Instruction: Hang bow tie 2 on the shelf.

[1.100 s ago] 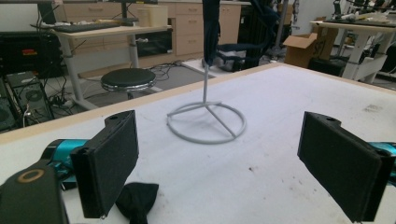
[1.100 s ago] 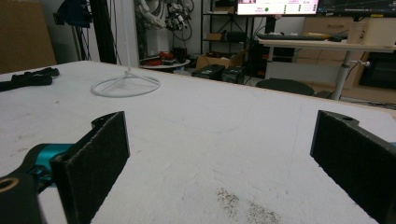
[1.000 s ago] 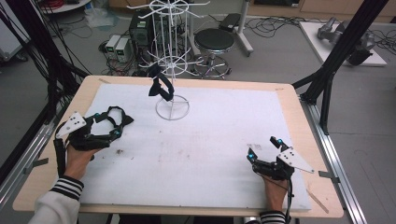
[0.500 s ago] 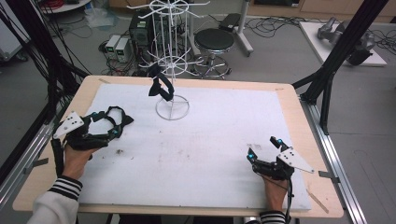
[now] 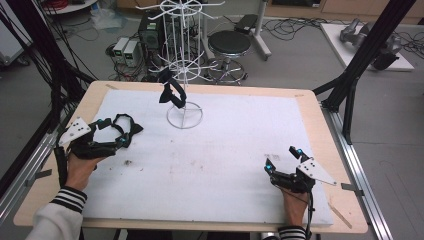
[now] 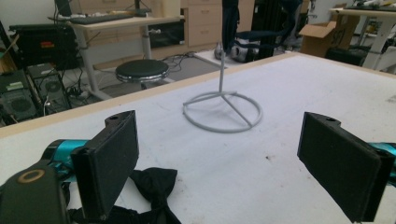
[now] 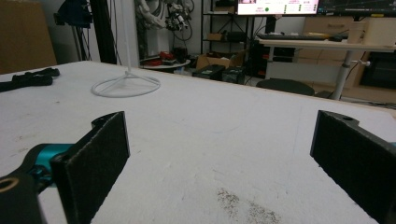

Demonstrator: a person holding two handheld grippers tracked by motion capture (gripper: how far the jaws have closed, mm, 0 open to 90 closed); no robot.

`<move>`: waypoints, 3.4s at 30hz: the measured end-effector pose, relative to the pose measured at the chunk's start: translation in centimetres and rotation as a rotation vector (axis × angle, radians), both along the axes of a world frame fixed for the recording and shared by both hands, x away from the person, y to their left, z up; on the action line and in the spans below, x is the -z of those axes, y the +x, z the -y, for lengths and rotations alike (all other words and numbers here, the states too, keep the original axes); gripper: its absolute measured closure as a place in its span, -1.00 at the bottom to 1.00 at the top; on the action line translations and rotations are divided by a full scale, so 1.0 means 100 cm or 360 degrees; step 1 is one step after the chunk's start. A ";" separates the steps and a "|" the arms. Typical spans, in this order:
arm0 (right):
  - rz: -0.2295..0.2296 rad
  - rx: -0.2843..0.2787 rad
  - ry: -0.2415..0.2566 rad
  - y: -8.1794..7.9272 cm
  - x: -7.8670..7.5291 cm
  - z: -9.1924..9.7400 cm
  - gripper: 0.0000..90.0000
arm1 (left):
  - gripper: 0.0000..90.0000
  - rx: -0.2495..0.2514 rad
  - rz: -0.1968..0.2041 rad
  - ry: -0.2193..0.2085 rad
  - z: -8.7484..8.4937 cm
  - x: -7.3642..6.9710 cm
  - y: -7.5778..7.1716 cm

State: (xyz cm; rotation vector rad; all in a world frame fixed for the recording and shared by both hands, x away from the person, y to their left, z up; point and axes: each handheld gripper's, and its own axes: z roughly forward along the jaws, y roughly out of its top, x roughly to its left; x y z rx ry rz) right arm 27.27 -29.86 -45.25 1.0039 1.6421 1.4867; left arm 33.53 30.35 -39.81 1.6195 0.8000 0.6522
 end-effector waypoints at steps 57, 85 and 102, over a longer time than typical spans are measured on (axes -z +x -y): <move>-0.0013 -0.0005 0.0008 0.000 0.000 0.000 -0.91 | -0.60 0.0043 -0.0852 0.0751 0.031 -0.021 0.095; -0.0009 -0.0006 0.0014 0.000 0.000 0.000 -0.91 | -0.04 -0.0007 -0.1135 0.0921 0.036 0.007 0.115; -0.0010 -0.0007 0.0014 0.000 0.000 0.000 -0.91 | 0.38 -0.0044 -0.1198 0.0972 0.040 0.012 0.117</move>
